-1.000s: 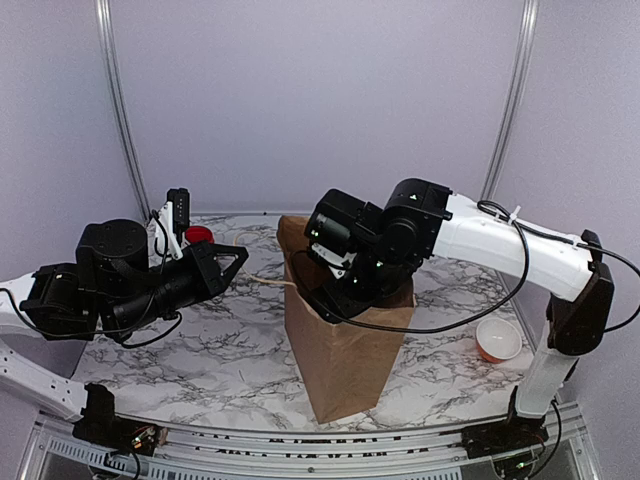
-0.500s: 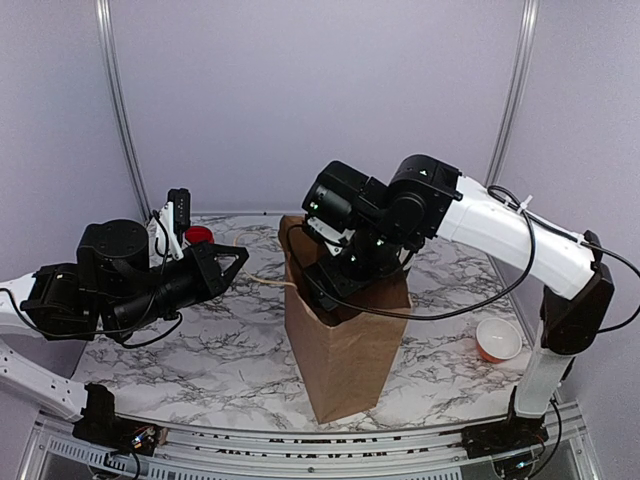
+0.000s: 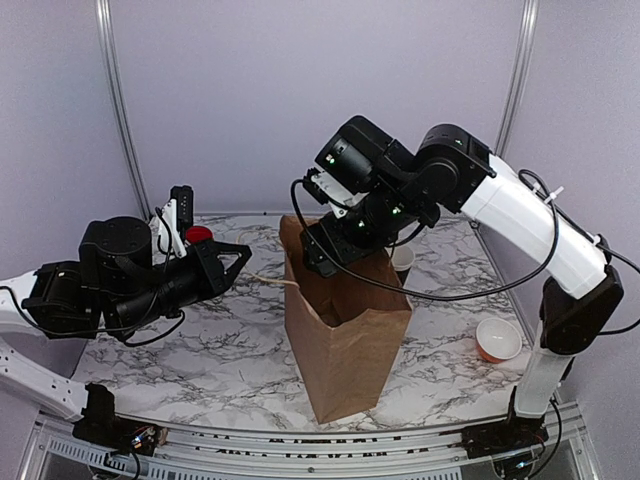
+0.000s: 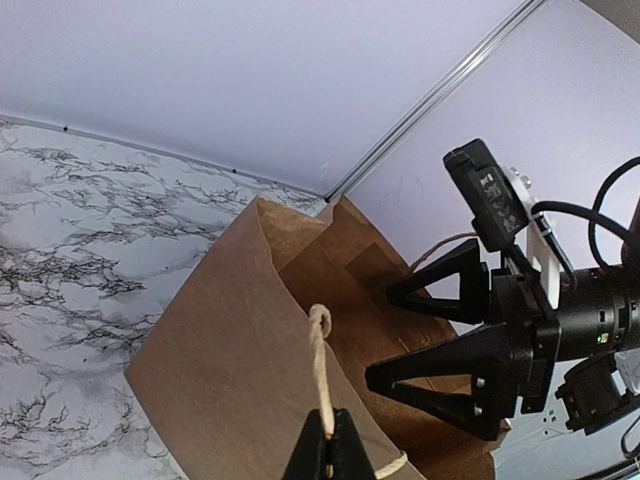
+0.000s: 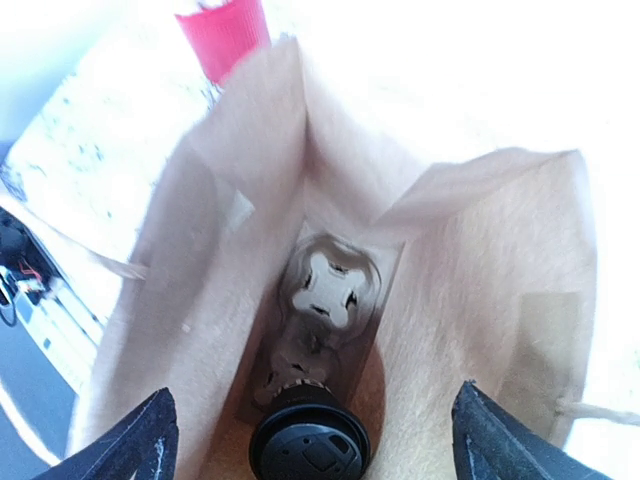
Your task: Pack the takeout coffee
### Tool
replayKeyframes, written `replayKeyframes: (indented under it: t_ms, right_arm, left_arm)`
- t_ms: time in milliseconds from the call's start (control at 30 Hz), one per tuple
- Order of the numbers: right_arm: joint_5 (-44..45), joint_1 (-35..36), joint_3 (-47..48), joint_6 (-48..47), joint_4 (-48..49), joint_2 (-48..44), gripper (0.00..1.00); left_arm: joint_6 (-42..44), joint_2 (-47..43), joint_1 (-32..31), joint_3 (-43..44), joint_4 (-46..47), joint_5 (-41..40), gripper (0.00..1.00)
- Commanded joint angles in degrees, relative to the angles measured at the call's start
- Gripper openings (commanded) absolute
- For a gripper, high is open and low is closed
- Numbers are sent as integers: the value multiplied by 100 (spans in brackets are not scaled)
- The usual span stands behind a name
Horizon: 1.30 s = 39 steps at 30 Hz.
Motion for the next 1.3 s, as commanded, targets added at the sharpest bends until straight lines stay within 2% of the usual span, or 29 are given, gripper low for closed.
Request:
replayKeyframes:
  t_ms: [0,233,400,633,733,833,1000,1133,1267]
  right_arm:
    - [50,32,390,-233,355,-130,92]
    - [-331,31,418,-627,1485,-533,93]
    - [-391,-80,426,-962,2327,-813,95]
    - [-501,-804,13,-1339,3355,-1273,97]
    - [-744,-1343,-355,-1403,3759,-1489,97]
    - [-1295,-2045,-915,-1390,4181,-1749,97]
    - [-1926,-2804,-1970,-1393,4926,-2230,97]
    - [-2342,-3393,-2694,-1218,5337,-2481,98]
    - [-2996,-3992,-3390,-954,5739,-2591,98]
  left_arm:
    - [73,36,-38,214,59,-48,0]
    - [98,77,-38,317,25,-137,0]
    - [123,70,-38,425,-25,-233,8]
    - [282,-16,-33,540,-51,-415,34]
    - [386,-52,-38,544,-58,-618,45]
    - [604,-101,-38,568,-62,-948,51]
    - [837,-202,13,605,-247,-1758,60]
    - [458,-266,553,707,-937,-1742,62]
    - [44,-233,1656,706,-1663,-989,64]
